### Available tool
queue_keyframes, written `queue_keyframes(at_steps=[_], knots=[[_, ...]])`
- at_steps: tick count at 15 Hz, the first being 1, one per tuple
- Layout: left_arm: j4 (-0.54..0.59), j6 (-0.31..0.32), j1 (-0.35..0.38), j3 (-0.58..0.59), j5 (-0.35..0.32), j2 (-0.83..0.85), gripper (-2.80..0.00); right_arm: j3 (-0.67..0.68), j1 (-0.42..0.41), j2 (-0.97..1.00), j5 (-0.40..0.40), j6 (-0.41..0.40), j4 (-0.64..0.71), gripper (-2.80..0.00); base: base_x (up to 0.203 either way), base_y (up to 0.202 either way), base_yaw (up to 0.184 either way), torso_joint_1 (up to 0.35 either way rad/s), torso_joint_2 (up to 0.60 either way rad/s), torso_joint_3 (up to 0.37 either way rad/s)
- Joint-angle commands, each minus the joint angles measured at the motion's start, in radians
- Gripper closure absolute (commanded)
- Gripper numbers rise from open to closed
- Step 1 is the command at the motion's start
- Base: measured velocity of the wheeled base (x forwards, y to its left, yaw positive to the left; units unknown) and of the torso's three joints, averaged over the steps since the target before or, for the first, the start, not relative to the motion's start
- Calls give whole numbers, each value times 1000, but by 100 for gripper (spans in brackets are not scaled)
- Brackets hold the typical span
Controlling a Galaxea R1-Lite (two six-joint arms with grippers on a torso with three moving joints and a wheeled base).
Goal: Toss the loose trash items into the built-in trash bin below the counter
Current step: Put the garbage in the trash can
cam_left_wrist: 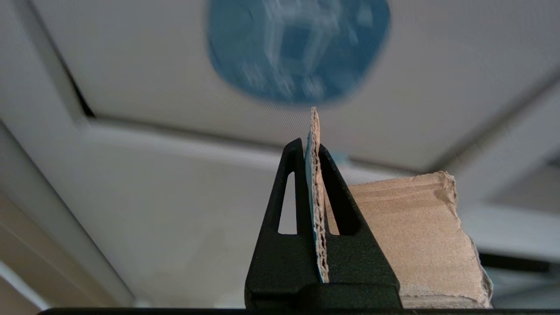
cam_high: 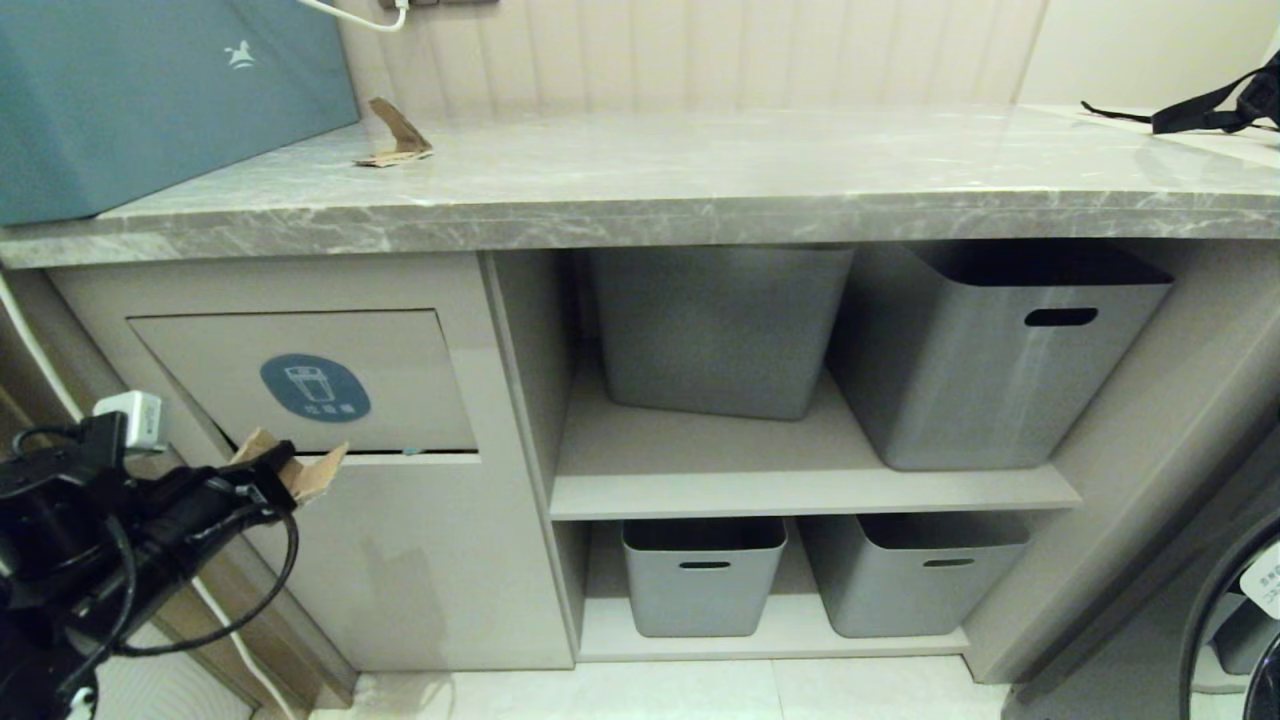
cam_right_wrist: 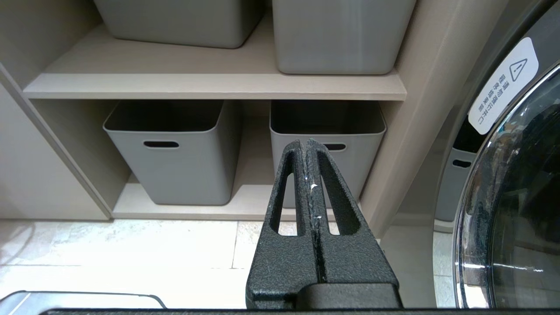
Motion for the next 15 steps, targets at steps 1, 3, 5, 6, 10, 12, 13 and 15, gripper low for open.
queue_keyframes(at_steps=[1, 3, 5, 6, 10, 12, 13, 15], knots=[[-31, 21, 23, -31, -2, 37, 0, 0, 0, -2, 0, 0, 0, 0, 0, 0, 0, 0, 0, 0], [-33, 92, 36, -33, -2, 60, 0, 0, 0, -2, 0, 0, 0, 0, 0, 0, 0, 0, 0, 0], [-33, 104, 41, -60, -2, 96, 0, 0, 0, -2, 0, 0, 0, 0, 0, 0, 0, 0, 0, 0], [-33, 104, 56, -107, -3, 122, 0, 0, 0, -2, 0, 0, 0, 0, 0, 0, 0, 0, 0, 0], [-33, 98, 79, -328, -6, 270, 0, 0, 0, -2, 0, 0, 0, 0, 0, 0, 0, 0, 0, 0], [-33, 77, 79, -382, -29, 325, 0, 0, 0, -2, 0, 0, 0, 0, 0, 0, 0, 0, 0, 0], [-33, 63, 80, -416, -36, 347, 0, 0, 0, -2, 0, 0, 0, 0, 0, 0, 0, 0, 0, 0], [-33, 29, 80, -486, -40, 376, 0, 0, 0, -2, 0, 0, 0, 0, 0, 0, 0, 0, 0, 0]])
